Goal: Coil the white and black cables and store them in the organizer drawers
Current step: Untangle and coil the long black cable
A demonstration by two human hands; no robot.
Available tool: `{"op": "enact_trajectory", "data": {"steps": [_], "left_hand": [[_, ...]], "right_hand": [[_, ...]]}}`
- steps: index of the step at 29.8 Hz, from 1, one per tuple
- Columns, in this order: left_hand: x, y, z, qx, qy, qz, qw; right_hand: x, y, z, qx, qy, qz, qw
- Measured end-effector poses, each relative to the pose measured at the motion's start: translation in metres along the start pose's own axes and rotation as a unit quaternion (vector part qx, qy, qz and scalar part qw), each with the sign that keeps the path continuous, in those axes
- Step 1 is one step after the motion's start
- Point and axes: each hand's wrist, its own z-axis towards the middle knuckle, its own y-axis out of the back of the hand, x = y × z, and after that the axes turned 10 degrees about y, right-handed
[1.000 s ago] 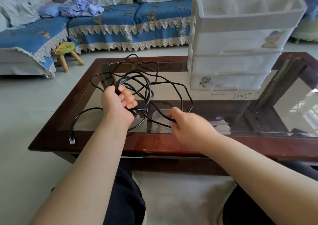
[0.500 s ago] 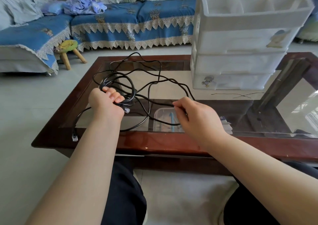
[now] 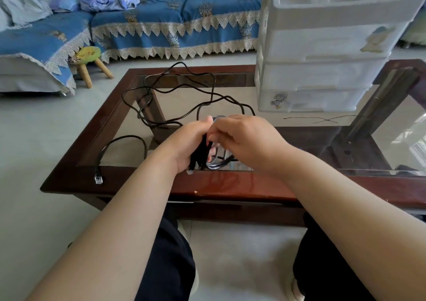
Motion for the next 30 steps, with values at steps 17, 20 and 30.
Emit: {"op": "enact_trajectory", "data": {"steps": [17, 20, 30], "left_hand": [[-0.001, 0.008, -0.006, 0.184, 0.091, -0.145, 0.968], [0.0, 0.009, -0.009, 0.152, 0.087, -0.155, 0.972], [-0.008, 0.012, -0.016, 0.062, -0.002, -0.212, 0.975]], "right_hand": [[-0.027, 0.023, 0.015, 0.082, -0.242, 0.258, 0.932], [-0.034, 0.022, 0.005, 0.214, -0.221, 0.398, 0.864], [-0.015, -0.008, -0.012, -0.062, -0.288, 0.655, 0.696]]}}
